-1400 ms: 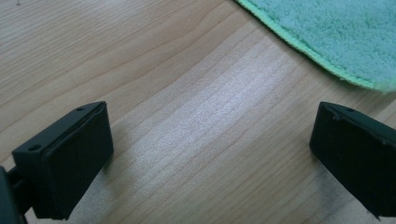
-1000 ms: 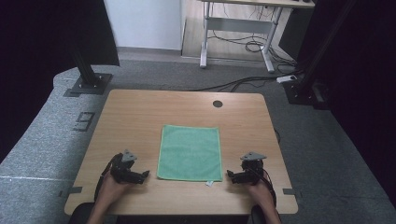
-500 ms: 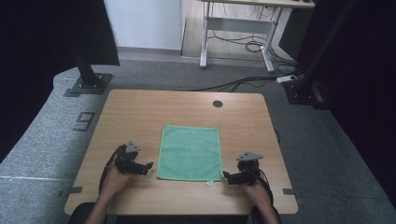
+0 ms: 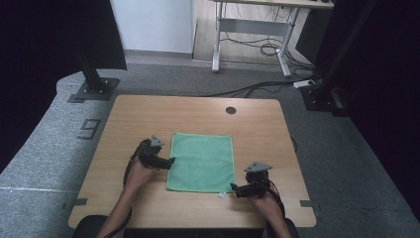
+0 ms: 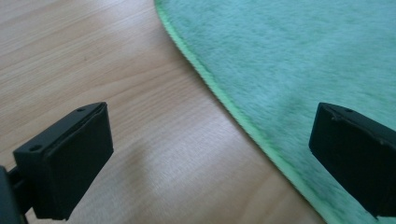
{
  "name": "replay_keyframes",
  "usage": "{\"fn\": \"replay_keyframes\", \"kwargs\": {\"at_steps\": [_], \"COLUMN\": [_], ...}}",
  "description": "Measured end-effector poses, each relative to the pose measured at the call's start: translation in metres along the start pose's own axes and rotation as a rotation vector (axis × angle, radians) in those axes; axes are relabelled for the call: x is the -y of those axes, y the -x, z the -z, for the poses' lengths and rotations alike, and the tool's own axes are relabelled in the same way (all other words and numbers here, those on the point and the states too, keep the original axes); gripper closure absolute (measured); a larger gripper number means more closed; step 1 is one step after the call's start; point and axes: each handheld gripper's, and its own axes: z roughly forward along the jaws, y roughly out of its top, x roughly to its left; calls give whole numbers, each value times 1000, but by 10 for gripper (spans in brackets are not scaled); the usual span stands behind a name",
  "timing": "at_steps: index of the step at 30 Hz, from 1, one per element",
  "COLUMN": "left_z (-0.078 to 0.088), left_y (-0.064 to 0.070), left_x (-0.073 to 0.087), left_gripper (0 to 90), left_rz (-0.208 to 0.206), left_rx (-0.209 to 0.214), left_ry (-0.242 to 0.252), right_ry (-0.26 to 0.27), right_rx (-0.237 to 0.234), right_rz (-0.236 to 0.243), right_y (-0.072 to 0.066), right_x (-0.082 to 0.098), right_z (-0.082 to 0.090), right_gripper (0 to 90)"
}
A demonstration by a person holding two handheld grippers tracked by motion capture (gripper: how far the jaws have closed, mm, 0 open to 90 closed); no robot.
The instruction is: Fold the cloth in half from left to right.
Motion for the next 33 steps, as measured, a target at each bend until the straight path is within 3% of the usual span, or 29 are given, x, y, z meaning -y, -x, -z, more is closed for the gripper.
{"fn": "replay_keyframes", "kwargs": {"at_steps": [4,7,15,20,27,30,33], "left_z": [-8,-8,1,10,18,18,20], "left_y": [0,0,8,19,36,32,22], "left_x": [3,5,11,21,28,24,20], "left_gripper": [0,0,0,0,0,0,0], "left_rz": [-16,3,-3,12,-5,-1,26], "left_rx": [-29,-29,-44,-24,13,18,5], "left_ry": [-33,-25,-40,-48,-62,-75,-49], "right_ry": [-21,-45,-52,-52,-51,-45,-41], "right_rx": [5,26,51,74,114,107,104], "right_rz": [22,42,35,21,-18,-22,-28], "right_y": [-2,-3,4,11,27,28,28], "right_x": [0,1,3,3,6,7,8], "right_z": [-5,-8,-8,-7,-4,-4,-4], "right_gripper": [17,22,22,22,28,33,31]}}
